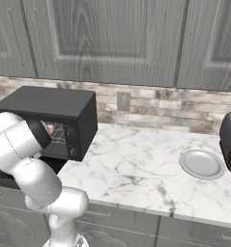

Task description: Open the toaster oven door. Place the hotdog bun on the top rack in the toaster oven and place the steak on the bottom rack.

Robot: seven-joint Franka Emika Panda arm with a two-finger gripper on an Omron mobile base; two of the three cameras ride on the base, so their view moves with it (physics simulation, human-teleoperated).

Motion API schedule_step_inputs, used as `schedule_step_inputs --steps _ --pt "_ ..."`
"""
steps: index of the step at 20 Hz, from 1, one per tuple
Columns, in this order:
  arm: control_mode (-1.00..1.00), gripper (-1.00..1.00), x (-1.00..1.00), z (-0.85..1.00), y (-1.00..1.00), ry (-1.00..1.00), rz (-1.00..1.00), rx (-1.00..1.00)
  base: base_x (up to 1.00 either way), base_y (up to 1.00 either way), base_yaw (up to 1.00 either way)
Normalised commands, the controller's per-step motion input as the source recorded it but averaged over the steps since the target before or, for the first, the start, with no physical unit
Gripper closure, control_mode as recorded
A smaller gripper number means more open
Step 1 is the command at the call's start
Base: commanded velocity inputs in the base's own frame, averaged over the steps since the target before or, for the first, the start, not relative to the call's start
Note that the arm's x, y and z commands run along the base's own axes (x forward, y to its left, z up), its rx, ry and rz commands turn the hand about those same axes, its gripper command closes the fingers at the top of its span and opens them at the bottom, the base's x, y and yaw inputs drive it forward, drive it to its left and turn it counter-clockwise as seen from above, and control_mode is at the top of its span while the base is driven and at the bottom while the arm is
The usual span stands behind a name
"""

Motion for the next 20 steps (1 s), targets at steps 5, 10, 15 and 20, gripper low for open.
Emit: schedule_step_inputs --steps 5,10,15,20 --pt "-1.0 -1.0 0.17 0.16 0.0 -0.15 -0.11 0.02 0.0 0.0 0.0" --pt "-1.0 -1.0 -0.21 0.59 0.0 -0.01 -0.12 0.01 0.0 0.0 0.0" --pt "-1.0 -1.0 -0.98 1.0 0.0 0.1 -0.09 0.0 0.0 0.0 0.0" --pt "-1.0 -1.0 -1.0 1.0 0.0 0.17 -0.05 0.0 0.0 0.0 0.0"
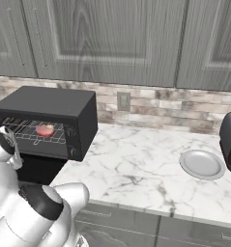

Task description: Open the toaster oven door. Place the hotdog bun on the top rack in the toaster oven and place the steak on the bottom rack.

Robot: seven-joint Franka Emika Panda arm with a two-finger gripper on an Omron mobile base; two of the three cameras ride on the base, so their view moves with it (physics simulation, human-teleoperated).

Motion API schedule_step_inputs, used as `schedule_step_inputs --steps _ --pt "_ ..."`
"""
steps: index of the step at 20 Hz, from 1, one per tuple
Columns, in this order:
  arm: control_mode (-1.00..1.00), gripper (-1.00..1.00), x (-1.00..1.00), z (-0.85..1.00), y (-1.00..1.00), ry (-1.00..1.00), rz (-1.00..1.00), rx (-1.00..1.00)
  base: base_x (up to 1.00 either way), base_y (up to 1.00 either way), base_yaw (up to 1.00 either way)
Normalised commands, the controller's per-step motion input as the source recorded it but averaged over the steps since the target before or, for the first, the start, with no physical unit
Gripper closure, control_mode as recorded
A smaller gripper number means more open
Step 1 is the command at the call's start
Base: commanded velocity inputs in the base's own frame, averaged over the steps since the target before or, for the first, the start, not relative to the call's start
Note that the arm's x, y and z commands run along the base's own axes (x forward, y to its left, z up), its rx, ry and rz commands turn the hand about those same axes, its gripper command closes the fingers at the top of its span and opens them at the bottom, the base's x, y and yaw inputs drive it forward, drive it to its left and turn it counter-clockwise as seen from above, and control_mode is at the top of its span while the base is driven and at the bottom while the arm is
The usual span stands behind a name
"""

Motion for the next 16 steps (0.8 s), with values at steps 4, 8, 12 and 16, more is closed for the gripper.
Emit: schedule_step_inputs --steps 4,8,12,16 --pt "-1.0 -1.0 -0.94 1.0 0.0 0.14 -0.05 0.0 0.0 0.0 0.0" --pt "-1.0 -1.0 -0.69 0.92 -0.02 0.12 -0.05 0.0 0.0 0.0 0.0" --pt "-1.0 -1.0 -0.36 0.92 -0.14 0.09 -0.07 0.0 0.0 0.0 0.0" --pt "-1.0 -1.0 -0.23 0.76 -0.21 0.04 -0.06 0.0 0.0 0.0 0.0"
